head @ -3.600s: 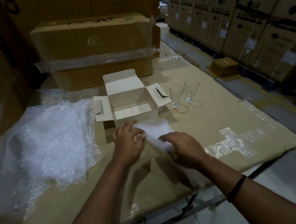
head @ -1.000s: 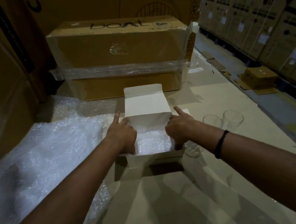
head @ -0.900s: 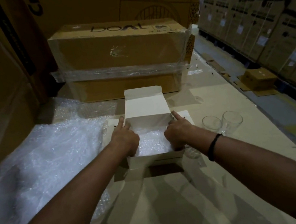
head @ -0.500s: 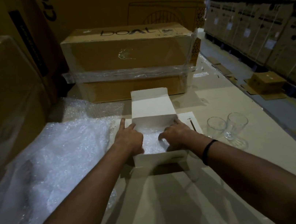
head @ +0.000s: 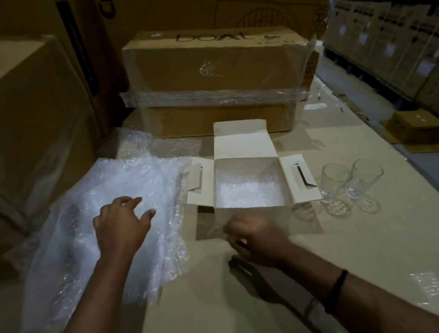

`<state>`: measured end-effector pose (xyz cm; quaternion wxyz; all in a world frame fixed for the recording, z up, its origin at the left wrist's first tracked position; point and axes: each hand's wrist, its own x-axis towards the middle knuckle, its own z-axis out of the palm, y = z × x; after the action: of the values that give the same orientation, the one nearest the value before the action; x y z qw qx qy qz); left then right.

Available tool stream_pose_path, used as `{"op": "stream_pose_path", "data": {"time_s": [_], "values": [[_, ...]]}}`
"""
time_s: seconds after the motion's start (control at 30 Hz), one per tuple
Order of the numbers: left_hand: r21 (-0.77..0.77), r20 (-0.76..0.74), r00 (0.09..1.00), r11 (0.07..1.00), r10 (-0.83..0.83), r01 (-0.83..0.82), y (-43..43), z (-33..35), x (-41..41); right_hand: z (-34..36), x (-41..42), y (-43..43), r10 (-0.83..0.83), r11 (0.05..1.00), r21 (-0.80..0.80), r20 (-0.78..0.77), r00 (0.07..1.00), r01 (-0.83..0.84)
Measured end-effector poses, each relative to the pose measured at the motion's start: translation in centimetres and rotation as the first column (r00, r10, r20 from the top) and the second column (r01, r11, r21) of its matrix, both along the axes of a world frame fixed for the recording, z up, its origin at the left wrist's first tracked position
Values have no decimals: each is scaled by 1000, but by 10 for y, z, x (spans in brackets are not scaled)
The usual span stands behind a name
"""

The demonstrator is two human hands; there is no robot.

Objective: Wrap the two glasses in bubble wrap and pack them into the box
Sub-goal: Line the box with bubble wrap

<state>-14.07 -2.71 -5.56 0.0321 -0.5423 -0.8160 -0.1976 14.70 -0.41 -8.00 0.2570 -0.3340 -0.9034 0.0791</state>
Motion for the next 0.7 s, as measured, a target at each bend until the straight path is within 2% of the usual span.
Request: {"op": "stream_pose_path", "data": {"time_s": [0.07,0.13,0.3,0.4,0.47,0.5,0.53,0.57,0.6,0.63,0.7], "values": [[-180,48,999,984,15,-6,-6,-8,-11,-22,-10,-11,3,997,-76,69,998,2],[-155,168,985,988,26,0,-9,-13,-18,-36,-19,-18,-33,985,-162,144,989,57],[148,242,970,989,-24,-12,-14,-7,-26,-51,-23,-19,-88,976,-182,187,978,122],[350,348,910,932,-225,96,-18,0,-25,-53,-23,-21,-111,967,-210,153,982,142],[425,336,871,883,-359,201,-24,2,-20,-52,-21,-22,-115,967,-208,157,981,147],[440,311,853,859,-419,262,-26,1,-17,-48,-21,-24,-113,960,-240,138,984,144],[447,273,833,830,-481,333,-30,-2,-13,-42,-22,-26,-136,929,-339,64,989,150],[446,225,808,795,-544,411,-33,-5,-9,-32,-24,-28,-202,859,-486,-41,978,157],[439,175,781,758,-599,483,-37,-10,-4,-24,-27,-28,-300,750,-650,-161,940,128],[427,126,755,722,-644,545,-42,-15,0,-13,-30,-25,-415,666,-738,-246,876,108],[387,62,721,682,-690,620,-49,-22,11,6,-39,-13,-489,673,-735,-356,796,85]]}}
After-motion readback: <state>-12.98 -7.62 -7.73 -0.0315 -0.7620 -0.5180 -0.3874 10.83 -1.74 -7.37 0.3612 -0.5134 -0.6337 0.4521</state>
